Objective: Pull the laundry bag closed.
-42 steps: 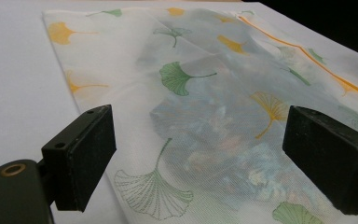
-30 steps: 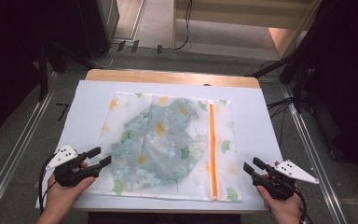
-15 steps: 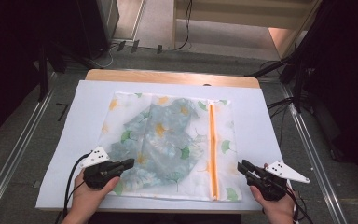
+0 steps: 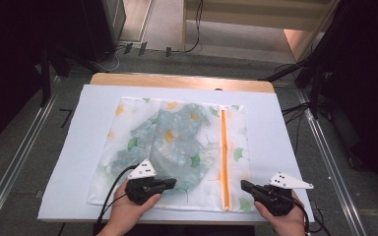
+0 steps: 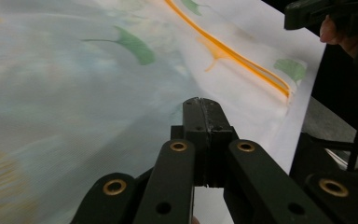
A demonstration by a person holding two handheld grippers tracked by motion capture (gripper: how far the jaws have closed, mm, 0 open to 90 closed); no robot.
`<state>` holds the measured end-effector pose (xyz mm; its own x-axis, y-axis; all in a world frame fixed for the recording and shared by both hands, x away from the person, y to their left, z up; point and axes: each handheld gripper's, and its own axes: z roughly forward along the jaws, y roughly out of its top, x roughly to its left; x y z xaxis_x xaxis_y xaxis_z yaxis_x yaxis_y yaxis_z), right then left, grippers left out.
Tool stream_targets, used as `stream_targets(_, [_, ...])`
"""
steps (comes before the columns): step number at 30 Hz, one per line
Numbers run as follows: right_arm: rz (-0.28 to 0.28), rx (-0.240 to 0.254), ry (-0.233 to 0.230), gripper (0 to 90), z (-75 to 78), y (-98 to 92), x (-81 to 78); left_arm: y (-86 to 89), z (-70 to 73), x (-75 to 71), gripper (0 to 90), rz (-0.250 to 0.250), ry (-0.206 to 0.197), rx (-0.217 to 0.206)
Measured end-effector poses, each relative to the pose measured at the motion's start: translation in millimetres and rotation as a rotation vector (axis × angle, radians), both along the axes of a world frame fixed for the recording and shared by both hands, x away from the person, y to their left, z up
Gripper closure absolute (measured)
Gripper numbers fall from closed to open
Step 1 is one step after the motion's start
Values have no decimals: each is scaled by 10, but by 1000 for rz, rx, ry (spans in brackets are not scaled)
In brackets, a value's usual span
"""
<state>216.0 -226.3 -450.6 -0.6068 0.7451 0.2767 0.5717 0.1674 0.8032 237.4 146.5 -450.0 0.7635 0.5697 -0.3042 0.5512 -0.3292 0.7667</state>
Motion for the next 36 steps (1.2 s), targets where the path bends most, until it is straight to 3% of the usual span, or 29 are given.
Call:
stream_targets(2, [53,-5,33,900,-21,80,-52,-172,-44,4,900,-25,12,20])
stream_targets(7, [98,-24,55,900,-42,158,-100,-531,-136,4,900,-64,21,31])
stream_targets(11, [120,-46,88,900,-102,207,-94,-705,-157,-37,900,-84,23,33])
stream_targets(15, [144,-91,133,900,-219,265,-48,-882,-149,-129,900,-132,-22,99])
stream_targets(18, [157,-125,156,900,-300,300,-22,-974,-192,-141,900,-155,-13,111])
stream_targets(20, [156,-123,158,900,-303,296,-16,-1013,-234,-141,900,-160,-3,122])
stream_targets(24, [152,-127,150,900,-286,299,-30,-1058,-311,-147,900,-170,9,136])
stream_targets(26, [160,-96,131,900,-257,277,-42,-1041,-310,-133,900,-163,17,136])
stream_targets(28, [184,-61,110,900,-220,255,-62,-1015,-335,-119,900,-150,39,104])
stream_targets(30, [222,-45,88,900,-188,255,-106,-1014,-337,-121,900,-156,28,107])
stream_targets(31, [262,-47,58,900,-173,274,-140,-1013,-337,-118,900,-153,34,107])
stream_targets(34, [286,-57,45,849,-175,305,-162,-1006,-343,-107,900,-156,44,97])
stream_targets(36, [286,-94,33,811,-189,348,-175,-1003,-344,-103,900,-153,52,94])
